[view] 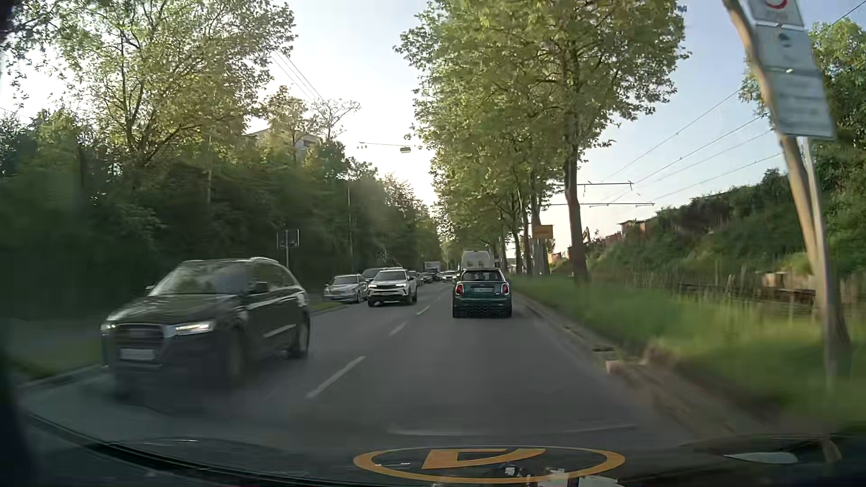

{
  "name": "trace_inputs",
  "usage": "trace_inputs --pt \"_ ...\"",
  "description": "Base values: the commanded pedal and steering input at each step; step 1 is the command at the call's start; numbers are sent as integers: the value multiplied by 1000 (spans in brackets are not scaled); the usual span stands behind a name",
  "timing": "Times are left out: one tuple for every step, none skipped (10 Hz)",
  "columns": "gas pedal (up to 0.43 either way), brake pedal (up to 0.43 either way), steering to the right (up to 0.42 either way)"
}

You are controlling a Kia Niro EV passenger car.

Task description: Follow the waypoints while adhering to traffic rules and regulations

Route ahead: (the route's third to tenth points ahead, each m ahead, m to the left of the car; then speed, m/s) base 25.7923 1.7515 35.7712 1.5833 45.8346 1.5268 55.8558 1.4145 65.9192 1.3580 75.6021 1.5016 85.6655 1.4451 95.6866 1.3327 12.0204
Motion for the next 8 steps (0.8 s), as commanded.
trace_inputs --pt "87 0 6" --pt "87 0 5" --pt "87 0 4" --pt "87 0 3" --pt "87 0 3" --pt "87 0 2" --pt "87 0 2" --pt "98 0 1"
